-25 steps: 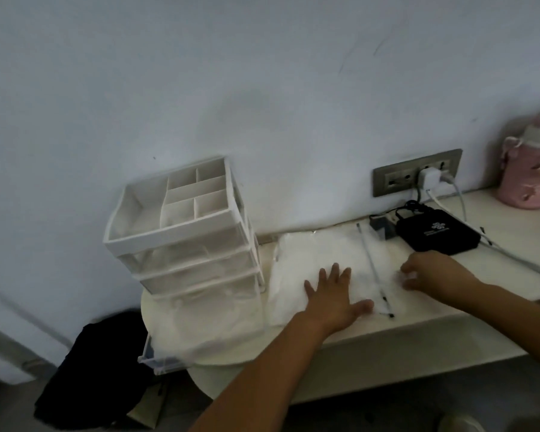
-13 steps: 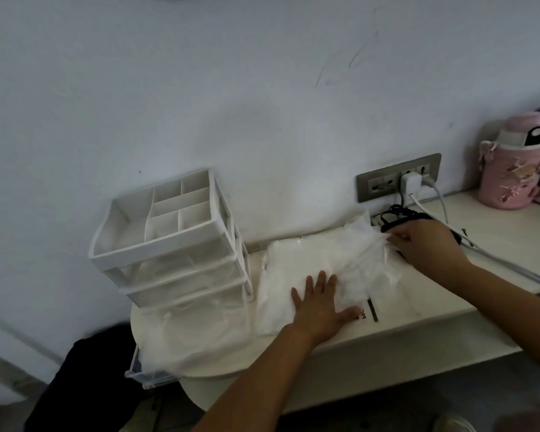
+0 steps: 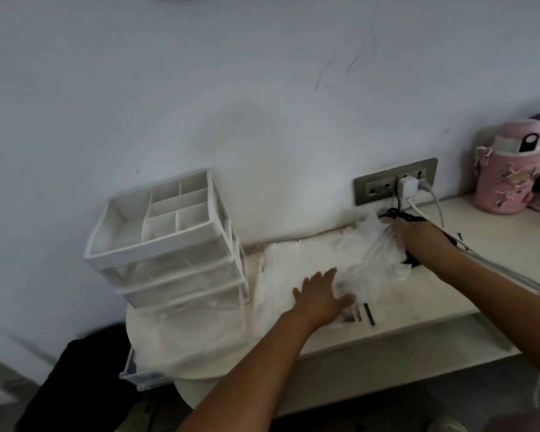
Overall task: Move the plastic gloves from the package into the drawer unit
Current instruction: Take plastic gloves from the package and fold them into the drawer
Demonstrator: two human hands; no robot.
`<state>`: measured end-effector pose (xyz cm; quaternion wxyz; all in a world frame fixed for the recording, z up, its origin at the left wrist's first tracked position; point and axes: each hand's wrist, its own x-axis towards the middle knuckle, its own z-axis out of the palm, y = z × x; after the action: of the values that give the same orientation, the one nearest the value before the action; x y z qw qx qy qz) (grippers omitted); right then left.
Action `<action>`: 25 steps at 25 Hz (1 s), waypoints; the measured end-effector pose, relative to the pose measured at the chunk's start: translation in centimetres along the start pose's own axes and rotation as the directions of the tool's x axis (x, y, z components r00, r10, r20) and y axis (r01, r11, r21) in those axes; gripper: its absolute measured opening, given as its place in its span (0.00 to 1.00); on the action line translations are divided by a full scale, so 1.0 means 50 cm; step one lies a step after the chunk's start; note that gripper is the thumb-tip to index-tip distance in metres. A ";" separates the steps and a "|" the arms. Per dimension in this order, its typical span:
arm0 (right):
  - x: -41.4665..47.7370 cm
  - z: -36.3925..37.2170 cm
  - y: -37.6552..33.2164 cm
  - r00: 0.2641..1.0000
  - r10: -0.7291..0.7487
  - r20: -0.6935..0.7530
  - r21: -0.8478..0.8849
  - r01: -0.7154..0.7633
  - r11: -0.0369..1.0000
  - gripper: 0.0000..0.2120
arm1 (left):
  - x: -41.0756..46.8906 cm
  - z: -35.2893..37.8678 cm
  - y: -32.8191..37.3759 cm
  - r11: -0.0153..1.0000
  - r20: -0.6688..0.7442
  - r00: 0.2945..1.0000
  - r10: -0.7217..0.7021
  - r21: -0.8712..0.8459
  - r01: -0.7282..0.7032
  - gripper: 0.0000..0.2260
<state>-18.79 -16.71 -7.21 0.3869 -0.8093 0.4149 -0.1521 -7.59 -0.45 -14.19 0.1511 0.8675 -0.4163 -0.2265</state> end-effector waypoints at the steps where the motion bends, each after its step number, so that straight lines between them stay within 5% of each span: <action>1: -0.005 0.003 0.000 0.999 -0.019 0.031 -0.067 0.021 0.998 0.17 | 0.001 -0.005 0.005 0.999 0.018 0.999 0.046 0.006 -0.046 0.33; 6: 0.004 0.010 0.020 0.987 -0.114 -0.117 -0.241 0.084 0.967 0.13 | 0.010 -0.004 0.016 0.976 0.159 0.977 0.139 0.147 -0.163 0.32; 9: 0.008 -0.006 0.010 0.895 -0.325 -0.305 -0.328 0.222 0.918 0.16 | 0.011 0.008 0.005 0.973 0.110 0.976 0.189 0.111 -0.201 0.28; 10: 0.003 -0.016 -0.005 0.879 -0.367 -0.305 -0.243 0.301 0.922 0.16 | 0.009 0.005 0.004 0.978 0.043 0.977 0.207 0.014 -0.208 0.25; 12: -0.024 -0.038 -0.045 0.924 -0.326 -0.198 0.293 0.373 0.880 0.11 | 0.003 -0.018 0.013 0.923 -0.099 0.989 0.110 -0.360 -0.138 0.22; 13: -0.043 -0.047 -0.068 0.943 -0.327 -0.066 0.551 0.308 0.775 0.08 | 0.002 -0.037 0.018 0.788 -0.118 0.993 0.016 -0.610 -0.085 0.22; 14: -0.060 -0.052 -0.086 0.935 -0.350 0.060 0.680 0.218 0.700 0.10 | 0.003 -0.060 0.020 0.551 -0.060 0.997 -0.051 -0.834 -0.021 0.24; 16: -0.078 -0.054 -0.101 0.857 -0.423 0.295 0.690 0.116 0.715 0.17 | -0.004 -0.110 0.016 0.038 0.096 0.995 0.005 -0.995 0.096 0.34; 17: -0.084 -0.052 -0.108 0.798 -0.455 0.395 0.670 0.089 0.737 0.20 | -0.015 -0.134 0.008 -0.092 0.132 0.987 0.090 -0.986 0.141 0.39; 19: -0.095 -0.043 -0.122 0.670 -0.495 0.553 0.642 0.035 0.766 0.24 | -0.045 -0.168 -0.010 -0.065 0.173 0.960 0.220 -0.979 0.192 0.47; 21: -0.098 -0.021 -0.138 0.601 -0.524 0.604 0.620 0.059 0.782 0.26 | -0.075 -0.189 -0.035 0.115 0.190 0.945 0.267 -0.980 0.164 0.48; 25: -0.081 0.033 -0.165 0.485 -0.575 0.659 0.635 0.052 0.771 0.24 | -0.130 -0.218 -0.099 0.274 0.061 0.960 0.272 -0.961 -0.017 0.32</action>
<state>-15.74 -9.73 -1.77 0.7065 -0.7034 -0.0416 0.0664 -2.30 8.50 -5.41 0.6121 0.5339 -0.2900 -0.5061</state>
